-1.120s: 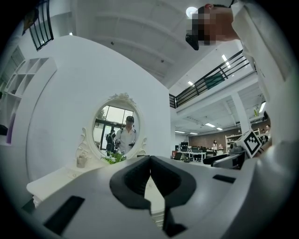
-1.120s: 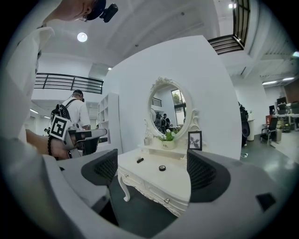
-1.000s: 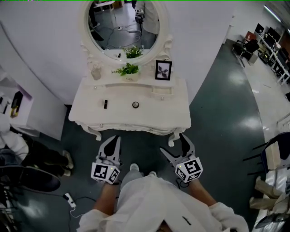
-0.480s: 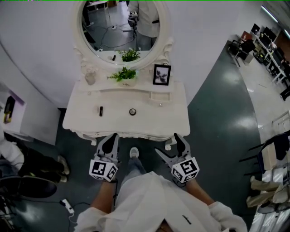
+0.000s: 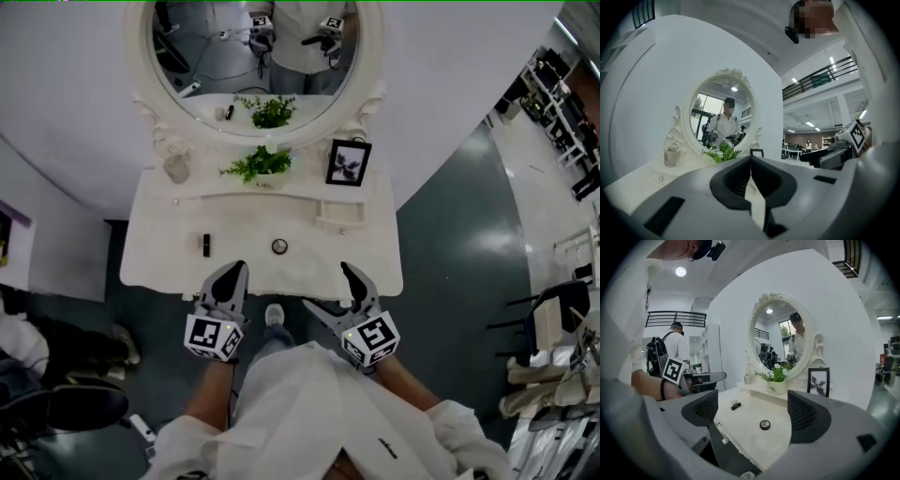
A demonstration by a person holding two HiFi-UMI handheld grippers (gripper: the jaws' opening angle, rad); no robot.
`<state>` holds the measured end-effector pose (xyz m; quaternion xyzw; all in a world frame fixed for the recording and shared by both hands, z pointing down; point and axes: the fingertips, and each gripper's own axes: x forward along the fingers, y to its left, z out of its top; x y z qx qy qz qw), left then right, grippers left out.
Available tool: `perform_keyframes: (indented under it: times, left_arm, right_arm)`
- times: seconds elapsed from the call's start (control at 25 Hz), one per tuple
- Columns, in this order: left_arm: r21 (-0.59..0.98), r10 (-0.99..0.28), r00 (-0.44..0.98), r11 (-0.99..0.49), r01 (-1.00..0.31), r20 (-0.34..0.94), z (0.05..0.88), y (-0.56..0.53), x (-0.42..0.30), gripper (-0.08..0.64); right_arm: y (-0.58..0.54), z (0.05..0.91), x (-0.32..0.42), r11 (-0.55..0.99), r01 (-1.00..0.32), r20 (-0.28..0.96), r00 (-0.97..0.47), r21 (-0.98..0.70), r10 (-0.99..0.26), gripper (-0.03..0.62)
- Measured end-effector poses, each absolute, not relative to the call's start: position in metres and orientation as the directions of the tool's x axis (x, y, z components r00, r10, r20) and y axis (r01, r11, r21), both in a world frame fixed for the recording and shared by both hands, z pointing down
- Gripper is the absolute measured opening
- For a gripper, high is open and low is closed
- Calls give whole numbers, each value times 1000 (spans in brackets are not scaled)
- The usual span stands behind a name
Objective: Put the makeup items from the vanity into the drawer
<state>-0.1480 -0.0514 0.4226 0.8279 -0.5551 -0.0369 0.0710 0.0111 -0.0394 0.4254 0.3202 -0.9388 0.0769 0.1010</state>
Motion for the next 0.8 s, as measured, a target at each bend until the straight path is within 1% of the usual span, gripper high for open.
perform_keyframes:
  times: [0.24,0.48,0.8]
  left_arm:
    - [182,-914,402,-387,-904,51,440,-99,-170,26]
    - [207,-909,412,-392,-896,64,458,-139,-187,26]
    - [256,-859,487,-440,-861,161,497,-180,-186,26]
  right_arm:
    - [-84,439,-29,821,-569,300,-792,-46,-532,456]
    - [-119,468,-54,823,-565,354,-784,-64,-510,456]
    - [-150,528,-82,835,-541,508,-749,-100,-425,456]
